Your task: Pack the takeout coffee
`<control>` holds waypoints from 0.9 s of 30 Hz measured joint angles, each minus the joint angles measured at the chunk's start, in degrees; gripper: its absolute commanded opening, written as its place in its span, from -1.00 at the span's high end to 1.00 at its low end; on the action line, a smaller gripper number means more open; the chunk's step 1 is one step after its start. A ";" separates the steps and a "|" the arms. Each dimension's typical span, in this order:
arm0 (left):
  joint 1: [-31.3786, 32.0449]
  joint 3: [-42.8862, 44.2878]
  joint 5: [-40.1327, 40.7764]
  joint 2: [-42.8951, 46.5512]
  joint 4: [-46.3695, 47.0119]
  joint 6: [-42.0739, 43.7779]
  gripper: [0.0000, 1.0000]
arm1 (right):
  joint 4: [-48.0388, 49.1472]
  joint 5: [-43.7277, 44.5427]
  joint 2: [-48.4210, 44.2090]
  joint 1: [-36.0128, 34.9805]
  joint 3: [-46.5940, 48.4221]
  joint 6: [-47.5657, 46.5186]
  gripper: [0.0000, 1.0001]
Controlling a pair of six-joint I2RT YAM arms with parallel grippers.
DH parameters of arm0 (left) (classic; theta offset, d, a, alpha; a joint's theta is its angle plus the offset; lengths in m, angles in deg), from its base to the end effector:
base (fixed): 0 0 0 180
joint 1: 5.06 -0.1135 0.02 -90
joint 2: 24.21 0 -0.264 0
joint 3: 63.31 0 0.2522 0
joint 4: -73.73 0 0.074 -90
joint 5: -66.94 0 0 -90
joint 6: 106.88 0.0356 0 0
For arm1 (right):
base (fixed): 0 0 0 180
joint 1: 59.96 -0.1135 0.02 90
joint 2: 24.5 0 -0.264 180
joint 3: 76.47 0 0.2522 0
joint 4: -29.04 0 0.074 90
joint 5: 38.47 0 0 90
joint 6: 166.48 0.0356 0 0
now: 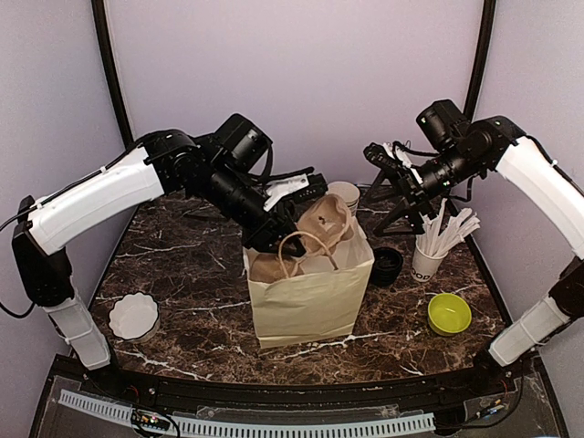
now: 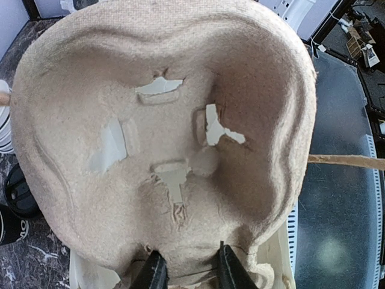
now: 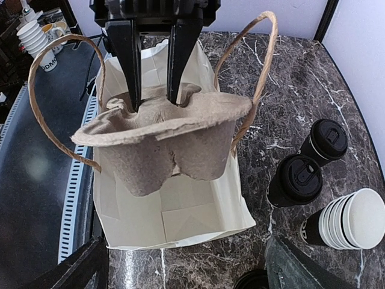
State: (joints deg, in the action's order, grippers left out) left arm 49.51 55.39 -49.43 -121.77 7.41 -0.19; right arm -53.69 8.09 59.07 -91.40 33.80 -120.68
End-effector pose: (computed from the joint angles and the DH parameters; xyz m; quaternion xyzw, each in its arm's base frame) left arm 0.1985 -0.3063 0.3910 0.5950 0.6809 -0.3199 0.2826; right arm 0.2189 0.1625 0.4063 -0.6302 0.6356 0.3216 0.3090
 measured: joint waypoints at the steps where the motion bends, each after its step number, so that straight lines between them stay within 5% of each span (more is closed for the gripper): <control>1: 0.00 0.00 0.24 -0.20 -0.39 0.00 0.49 | 0.04 0.02 0.00 0.00 0.00 -0.02 -0.82; 27: 2.05 -0.31 9.38 -7.06 -6.12 0.02 0.48 | 1.01 0.85 0.87 0.02 -4.09 -0.74 -0.72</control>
State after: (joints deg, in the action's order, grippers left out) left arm 51.56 55.09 -40.05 -128.83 1.29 -0.17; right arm -52.69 8.94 59.94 -91.38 29.71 -121.42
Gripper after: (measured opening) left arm 0.273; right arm 0.882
